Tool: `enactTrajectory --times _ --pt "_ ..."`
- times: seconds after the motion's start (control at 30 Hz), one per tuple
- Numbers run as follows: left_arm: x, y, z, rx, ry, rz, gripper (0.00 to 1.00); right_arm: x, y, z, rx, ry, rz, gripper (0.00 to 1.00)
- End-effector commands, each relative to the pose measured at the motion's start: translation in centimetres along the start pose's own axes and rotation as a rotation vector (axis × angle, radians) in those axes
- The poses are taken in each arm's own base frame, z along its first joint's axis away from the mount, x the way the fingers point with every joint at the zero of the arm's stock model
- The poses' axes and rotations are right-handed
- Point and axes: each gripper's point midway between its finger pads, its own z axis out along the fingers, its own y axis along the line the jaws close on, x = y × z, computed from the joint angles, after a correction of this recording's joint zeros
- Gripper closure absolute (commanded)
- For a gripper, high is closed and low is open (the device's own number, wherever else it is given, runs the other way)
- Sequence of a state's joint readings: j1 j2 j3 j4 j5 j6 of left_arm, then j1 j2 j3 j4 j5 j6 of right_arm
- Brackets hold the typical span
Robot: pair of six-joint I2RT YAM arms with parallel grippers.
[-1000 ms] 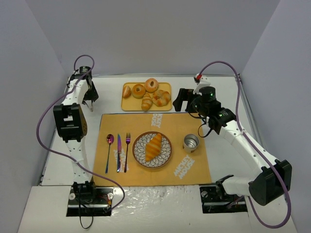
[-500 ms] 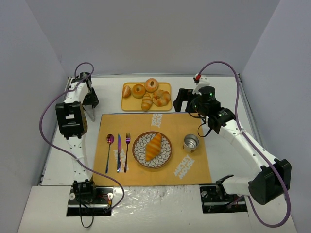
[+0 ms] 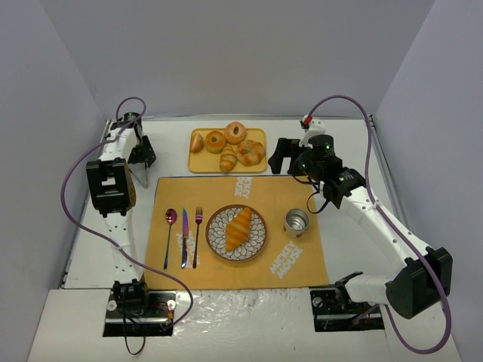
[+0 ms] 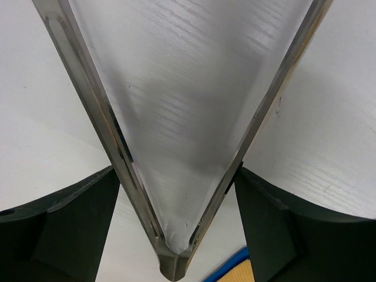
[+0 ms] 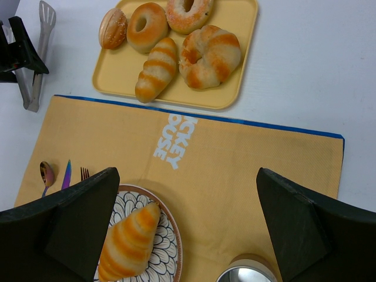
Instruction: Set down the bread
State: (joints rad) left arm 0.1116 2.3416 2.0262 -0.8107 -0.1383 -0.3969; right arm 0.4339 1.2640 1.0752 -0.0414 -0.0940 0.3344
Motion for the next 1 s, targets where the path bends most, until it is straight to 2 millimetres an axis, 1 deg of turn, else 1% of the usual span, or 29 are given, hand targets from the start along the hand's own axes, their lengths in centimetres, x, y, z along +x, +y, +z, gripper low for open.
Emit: enactTrajectory --times 0.0,0.13,0.27,0.43,0.5,0.57,0.67,0.73,0.8,0.87,0.9,0.97 --pt "-3.6 0.6 -5.2 0.032 -0.127 -0.038 0.25 -2.4 1.0 -0.8 -0.032 -0.086 -0.017 0.00" --pt "-4.3 0.5 -7.1 0.047 -0.166 -0.045 0.24 -2.5 1.0 -1.0 -0.032 -0.090 -0.016 0.00" --pt "-5.5 0.3 -9.9 0.073 -0.231 -0.040 0.24 -2.5 1.0 -1.0 -0.030 -0.091 -0.015 0.00" --pt "-6.6 0.2 -14.5 0.091 -0.313 -0.033 0.24 -2.3 0.8 -1.1 -0.022 -0.092 -0.014 0.00" --pt "-6.6 -0.2 -16.8 0.107 -0.348 -0.021 0.24 -2.4 0.7 -1.1 -0.018 -0.094 -0.013 0.00" --pt "-6.4 -1.4 -19.7 0.139 -0.393 0.010 0.24 -2.5 0.7 -1.2 -0.016 -0.099 -0.013 0.00" --pt "-5.4 -3.4 -23.5 0.178 -0.443 0.068 0.24 -3.0 0.8 -1.5 -0.018 -0.114 -0.011 0.00" --pt "-4.5 -4.7 -26.3 0.214 -0.482 0.114 0.24 -3.3 0.9 -1.9 -0.017 -0.126 -0.007 0.00" --pt "-3.6 -5.4 -29.0 0.250 -0.515 0.139 0.24 -3.5 0.8 -2.1 -0.013 -0.134 -0.005 0.00" --pt "-2.1 -6.8 -31.0 0.298 -0.530 0.185 0.24 -3.6 0.9 -2.4 -0.015 -0.142 -0.002 0.00" --pt "-1.1 -7.3 -32.3 0.325 -0.542 0.206 0.24 -3.8 1.0 -2.5 -0.018 -0.146 0.000 0.00" --pt "0.6 -8.2 -34.1 0.367 -0.565 0.250 0.24 -4.0 1.1 -2.7 -0.021 -0.153 0.006 0.00"
